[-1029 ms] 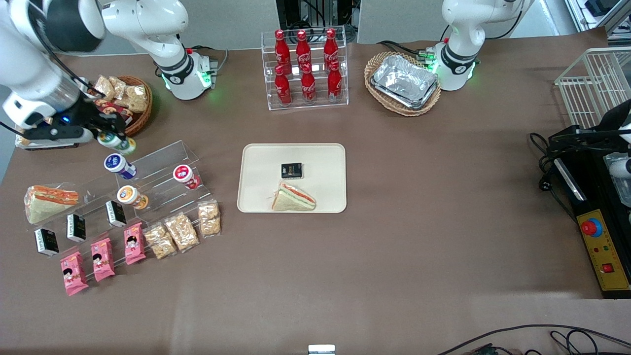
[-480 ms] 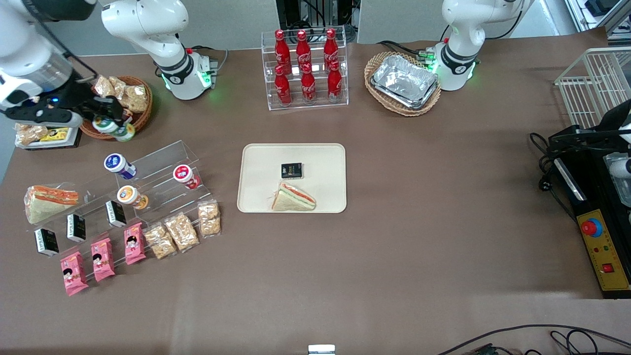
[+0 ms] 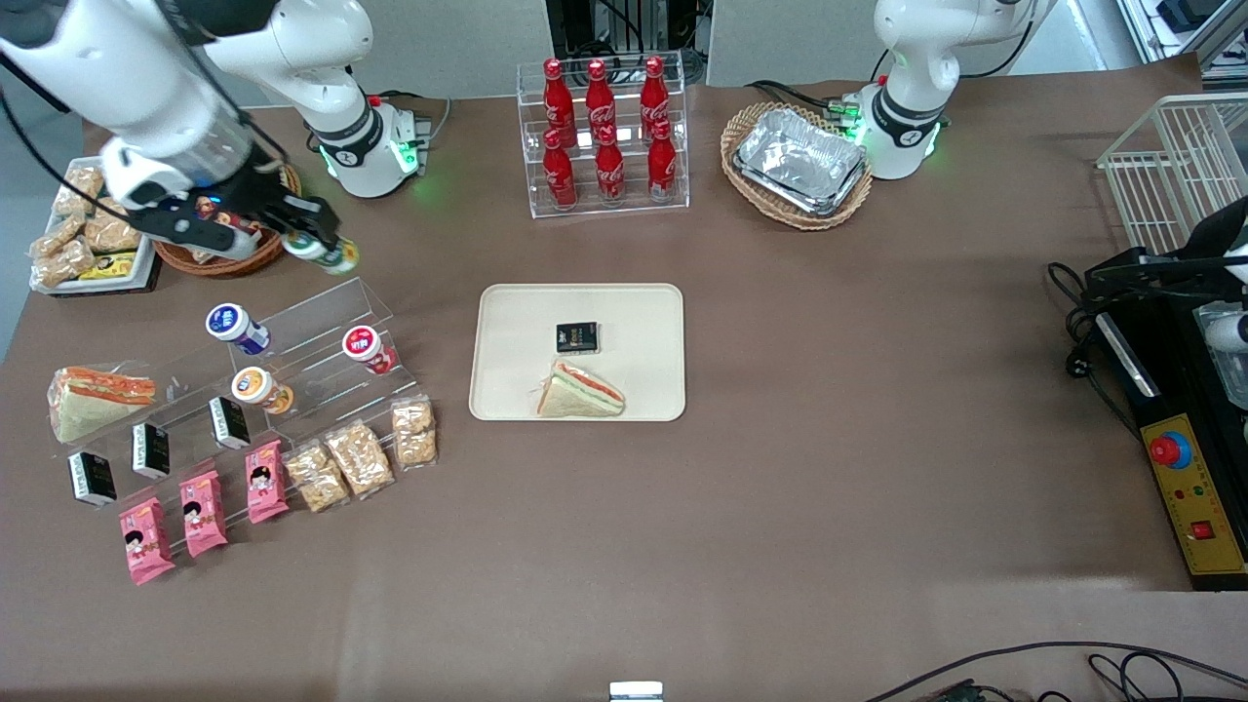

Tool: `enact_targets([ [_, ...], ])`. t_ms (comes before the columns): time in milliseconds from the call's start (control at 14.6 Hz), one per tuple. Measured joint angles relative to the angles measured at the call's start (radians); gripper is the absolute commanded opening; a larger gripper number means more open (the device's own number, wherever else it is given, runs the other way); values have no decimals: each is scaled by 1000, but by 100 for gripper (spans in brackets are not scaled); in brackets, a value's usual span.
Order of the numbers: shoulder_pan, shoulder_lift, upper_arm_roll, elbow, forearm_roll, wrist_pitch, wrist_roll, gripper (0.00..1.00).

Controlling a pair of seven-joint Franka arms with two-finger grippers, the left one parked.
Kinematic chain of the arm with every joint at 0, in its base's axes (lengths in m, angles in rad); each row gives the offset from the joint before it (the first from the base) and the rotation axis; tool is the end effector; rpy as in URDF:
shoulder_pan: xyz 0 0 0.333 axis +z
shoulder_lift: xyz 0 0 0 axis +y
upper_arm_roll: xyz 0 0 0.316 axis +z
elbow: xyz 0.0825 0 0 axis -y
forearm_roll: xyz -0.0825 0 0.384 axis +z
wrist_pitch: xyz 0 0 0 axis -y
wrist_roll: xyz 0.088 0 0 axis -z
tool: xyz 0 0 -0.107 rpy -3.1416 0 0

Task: Place green gum on tray
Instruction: 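Carry the green-lidded bottle over the cream tray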

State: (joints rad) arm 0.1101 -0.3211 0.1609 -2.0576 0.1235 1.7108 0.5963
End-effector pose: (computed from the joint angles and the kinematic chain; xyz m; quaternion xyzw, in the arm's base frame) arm 0.4354 0.1413 0.5657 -0.9837 0.1755 0.0281 0.0264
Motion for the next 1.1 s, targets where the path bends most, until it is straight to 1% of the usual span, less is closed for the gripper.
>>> enact_targets([
  [206,2,40,90,-42,19,140,134,51],
  [411,3,72,192,-154,20,330,259,51],
  [549,4,104,240,-204,21,419,316,51],
  [960,4,201,306,-316,21,646,383,51],
  [1097,4,222,323,-343,21,693,399,51],
])
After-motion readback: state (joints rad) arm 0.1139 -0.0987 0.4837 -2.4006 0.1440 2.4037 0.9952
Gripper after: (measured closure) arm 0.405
